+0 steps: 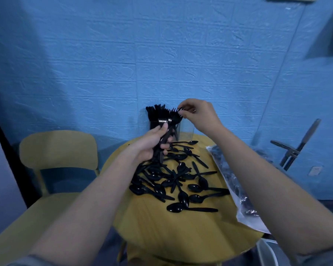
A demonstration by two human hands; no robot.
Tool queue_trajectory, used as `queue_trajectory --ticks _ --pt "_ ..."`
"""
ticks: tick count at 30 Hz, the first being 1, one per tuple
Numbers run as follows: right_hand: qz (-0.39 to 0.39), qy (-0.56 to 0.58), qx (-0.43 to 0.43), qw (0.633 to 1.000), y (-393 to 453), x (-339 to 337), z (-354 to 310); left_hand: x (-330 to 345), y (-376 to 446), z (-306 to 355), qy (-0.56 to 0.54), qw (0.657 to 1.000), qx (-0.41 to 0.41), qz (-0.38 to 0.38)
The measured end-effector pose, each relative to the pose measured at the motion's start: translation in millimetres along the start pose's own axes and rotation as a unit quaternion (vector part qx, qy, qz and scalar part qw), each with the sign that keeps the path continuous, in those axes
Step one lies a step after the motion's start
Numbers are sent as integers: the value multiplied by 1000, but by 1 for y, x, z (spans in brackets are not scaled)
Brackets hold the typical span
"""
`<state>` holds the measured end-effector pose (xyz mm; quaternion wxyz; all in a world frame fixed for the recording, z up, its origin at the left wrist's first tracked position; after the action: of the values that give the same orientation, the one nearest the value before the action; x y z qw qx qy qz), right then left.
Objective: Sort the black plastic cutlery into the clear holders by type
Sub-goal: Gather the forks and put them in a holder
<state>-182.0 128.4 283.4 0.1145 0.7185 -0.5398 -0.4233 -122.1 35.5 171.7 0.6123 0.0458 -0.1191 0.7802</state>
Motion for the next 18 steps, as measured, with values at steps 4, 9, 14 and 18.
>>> queue_trajectory --ticks 4,9,14,18 --pt "16 -39 -38 998 10 1 -14 6 5 10 1 1000 2 -10" --pt "-37 33 124 991 15 23 37 13 21 3 42 998 1 -39" --pt "-165 200 228 938 -1 64 84 28 49 -22 99 991 -8 -93" --pt "-206 184 239 931 -2 84 124 36 79 -47 119 984 -19 -132"
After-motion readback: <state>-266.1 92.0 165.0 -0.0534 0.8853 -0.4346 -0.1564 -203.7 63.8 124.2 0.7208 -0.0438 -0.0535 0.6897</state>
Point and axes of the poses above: each hand's wrist, its own y-axis towards the middle knuckle, its own x-axis out of the palm, z = x × y, the point moved 10 cm from there along y, towards the middle knuckle, and after that the axes turned 9 degrees about z, right-handed, at the moved point
